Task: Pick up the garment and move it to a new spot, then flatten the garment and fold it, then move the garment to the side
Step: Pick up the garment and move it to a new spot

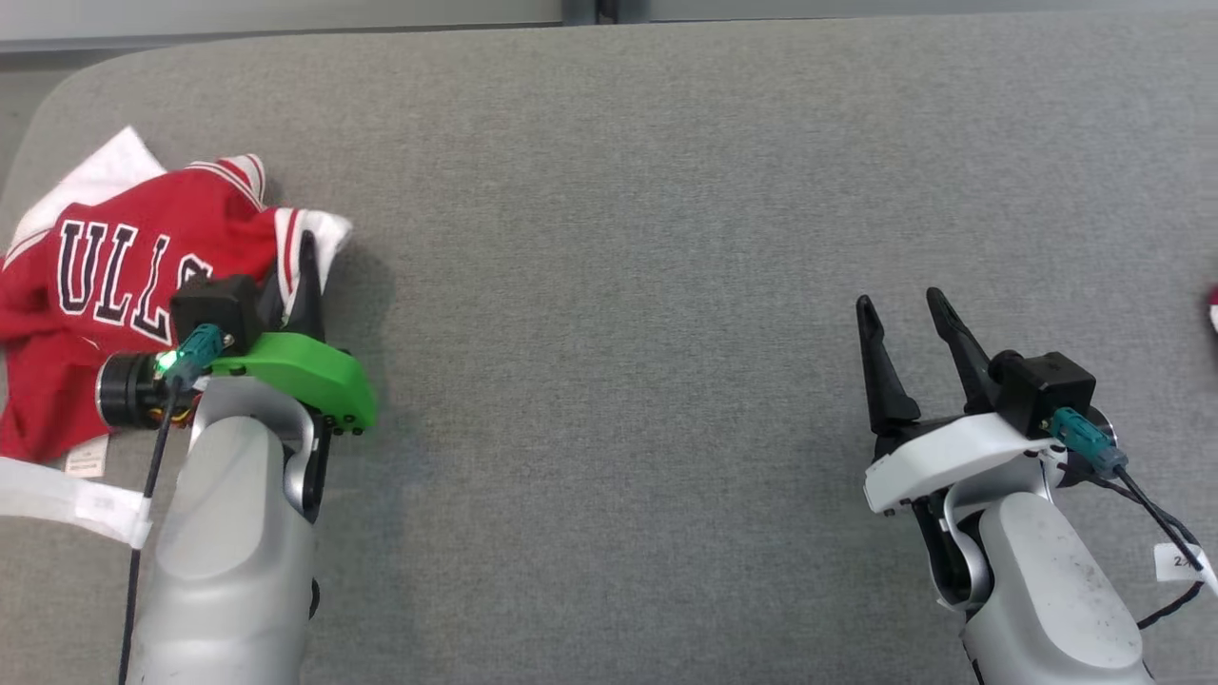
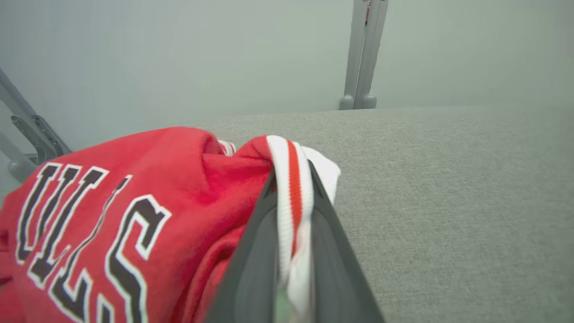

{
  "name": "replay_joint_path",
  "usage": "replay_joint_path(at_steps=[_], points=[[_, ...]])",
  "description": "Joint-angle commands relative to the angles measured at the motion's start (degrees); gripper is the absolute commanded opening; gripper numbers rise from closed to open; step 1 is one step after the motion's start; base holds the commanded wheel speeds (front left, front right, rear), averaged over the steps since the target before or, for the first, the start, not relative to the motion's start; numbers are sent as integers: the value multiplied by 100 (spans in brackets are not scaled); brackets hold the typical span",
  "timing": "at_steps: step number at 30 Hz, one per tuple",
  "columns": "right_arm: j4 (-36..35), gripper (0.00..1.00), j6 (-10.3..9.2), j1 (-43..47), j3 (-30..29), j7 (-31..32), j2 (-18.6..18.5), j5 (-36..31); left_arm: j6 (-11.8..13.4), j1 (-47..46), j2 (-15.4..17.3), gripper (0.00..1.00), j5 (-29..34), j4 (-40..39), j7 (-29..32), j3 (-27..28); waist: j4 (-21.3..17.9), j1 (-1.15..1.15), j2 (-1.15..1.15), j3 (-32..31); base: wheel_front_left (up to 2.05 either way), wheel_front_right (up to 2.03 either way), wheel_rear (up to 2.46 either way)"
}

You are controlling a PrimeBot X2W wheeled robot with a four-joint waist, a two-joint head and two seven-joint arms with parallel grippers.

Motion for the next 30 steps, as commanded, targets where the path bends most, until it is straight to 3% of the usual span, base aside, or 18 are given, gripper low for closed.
replay_joint_path(at_steps=[1, 8, 12, 18, 30], points=[[5, 100, -9, 84, -9, -16, -12, 51, -35, -107, -34, 0, 6, -33, 0, -82, -389, 0, 0, -157, 0, 0, 0], [-5, 100, -9, 84, 137, -17, -10, 294, -77, -313, -114, 0, -279, -118, 0, -1009, -1236, 0, 0, -149, 0, 0, 0], [-31, 100, -9, 55, 179, -17, -11, 381, -77, -377, -120, 0, -702, -207, 1, -1845, -1635, 0, 0, -86, 0, 0, 0], [-65, 100, -9, -10, 241, -17, -7, 517, 125, -569, -111, 0, -1311, -424, 1, -3071, -2194, 0, 0, 67, 0, 0, 0], [-126, 100, -8, -8, 353, -17, -7, 753, 541, -866, -109, 0, -2192, -859, 1, -4755, -2707, 0, 0, 211, 0, 0, 0]])
